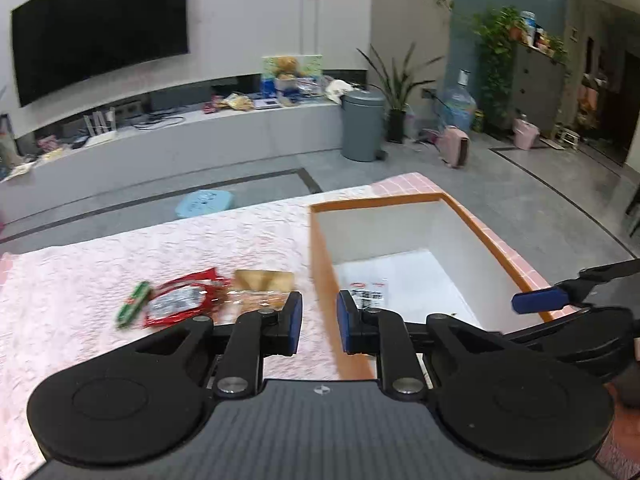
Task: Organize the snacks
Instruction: 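Open both tools to drop the two packs into the box, then move the left tool to the quail-egg tray while the right tool approaches the seaweed bag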
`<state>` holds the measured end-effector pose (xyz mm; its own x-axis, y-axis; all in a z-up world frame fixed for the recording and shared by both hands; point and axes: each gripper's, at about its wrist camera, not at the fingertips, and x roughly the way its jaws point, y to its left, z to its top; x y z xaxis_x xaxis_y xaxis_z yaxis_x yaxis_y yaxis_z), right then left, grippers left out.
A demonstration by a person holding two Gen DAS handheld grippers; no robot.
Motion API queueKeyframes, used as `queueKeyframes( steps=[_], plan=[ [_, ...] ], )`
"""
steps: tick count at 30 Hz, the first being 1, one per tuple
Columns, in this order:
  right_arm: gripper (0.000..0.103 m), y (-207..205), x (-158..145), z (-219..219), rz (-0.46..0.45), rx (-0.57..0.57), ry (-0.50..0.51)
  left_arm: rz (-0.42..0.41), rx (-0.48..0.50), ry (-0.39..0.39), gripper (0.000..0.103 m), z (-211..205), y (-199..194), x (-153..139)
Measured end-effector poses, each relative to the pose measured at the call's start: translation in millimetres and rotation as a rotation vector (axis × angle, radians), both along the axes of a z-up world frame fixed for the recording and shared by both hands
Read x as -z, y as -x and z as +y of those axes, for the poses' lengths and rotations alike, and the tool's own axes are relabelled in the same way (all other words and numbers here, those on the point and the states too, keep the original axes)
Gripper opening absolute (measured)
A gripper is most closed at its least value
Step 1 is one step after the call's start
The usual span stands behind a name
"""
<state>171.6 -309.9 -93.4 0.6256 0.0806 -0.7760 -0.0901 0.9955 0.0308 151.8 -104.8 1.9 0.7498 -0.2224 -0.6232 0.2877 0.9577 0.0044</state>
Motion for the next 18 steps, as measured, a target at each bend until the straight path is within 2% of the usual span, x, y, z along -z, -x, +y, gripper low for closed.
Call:
queueKeyframes(
  steps=[5,9,12,18],
  plan=[
    [0.076,28.9,-20.0,22.7,-0.105,-0.023,-0.017,-0.042,-0.083,-0.025,0.03,19.7,24.6,-9.9],
    [0.076,51.2,-26.9,44.7,-0.186,-0.033,-0.034,-0.052,-0.106,-0.047,0.031,34.8,37.1,-10.9],
    [0.081,67.8,-27.0,63.7,-0.244,-0.042,-0.055,-0.059,-0.121,-0.064,0.035,45.8,43.8,-9.6],
    [0.081,90.2,-14.6,108.6,-0.325,-0.096,-0.042,-0.03,-0.167,0.004,0.036,83.8,48.3,0.8]
  ],
)
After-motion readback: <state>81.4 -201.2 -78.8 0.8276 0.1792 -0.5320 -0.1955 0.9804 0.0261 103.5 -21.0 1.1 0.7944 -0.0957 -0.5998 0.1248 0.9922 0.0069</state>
